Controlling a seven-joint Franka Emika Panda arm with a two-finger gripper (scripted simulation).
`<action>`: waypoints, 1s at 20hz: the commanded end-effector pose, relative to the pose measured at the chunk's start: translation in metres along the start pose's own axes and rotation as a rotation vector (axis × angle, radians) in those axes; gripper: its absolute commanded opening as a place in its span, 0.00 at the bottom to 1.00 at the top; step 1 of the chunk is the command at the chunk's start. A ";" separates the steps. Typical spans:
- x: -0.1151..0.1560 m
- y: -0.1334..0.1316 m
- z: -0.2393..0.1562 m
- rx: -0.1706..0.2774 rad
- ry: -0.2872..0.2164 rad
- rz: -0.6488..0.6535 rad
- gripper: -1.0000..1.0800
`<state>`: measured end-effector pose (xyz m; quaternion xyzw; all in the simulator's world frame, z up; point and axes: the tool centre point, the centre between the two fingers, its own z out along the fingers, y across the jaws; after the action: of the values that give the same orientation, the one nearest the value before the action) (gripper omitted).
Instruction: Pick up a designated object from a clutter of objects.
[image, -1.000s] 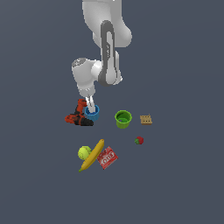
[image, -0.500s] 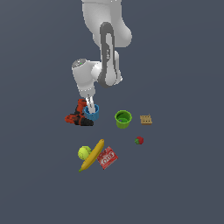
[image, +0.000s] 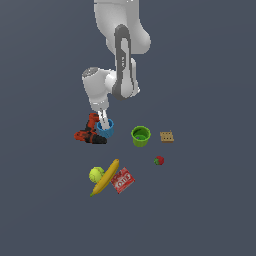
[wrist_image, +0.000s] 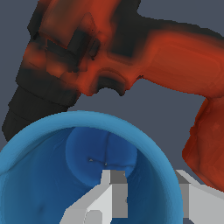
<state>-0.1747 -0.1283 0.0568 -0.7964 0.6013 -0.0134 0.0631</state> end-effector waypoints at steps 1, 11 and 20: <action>-0.001 -0.001 -0.002 0.001 0.001 0.000 0.00; -0.010 -0.008 -0.020 0.000 0.000 0.000 0.00; -0.024 -0.019 -0.052 -0.002 0.003 0.001 0.00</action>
<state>-0.1691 -0.1070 0.1044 -0.7963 0.6015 -0.0126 0.0619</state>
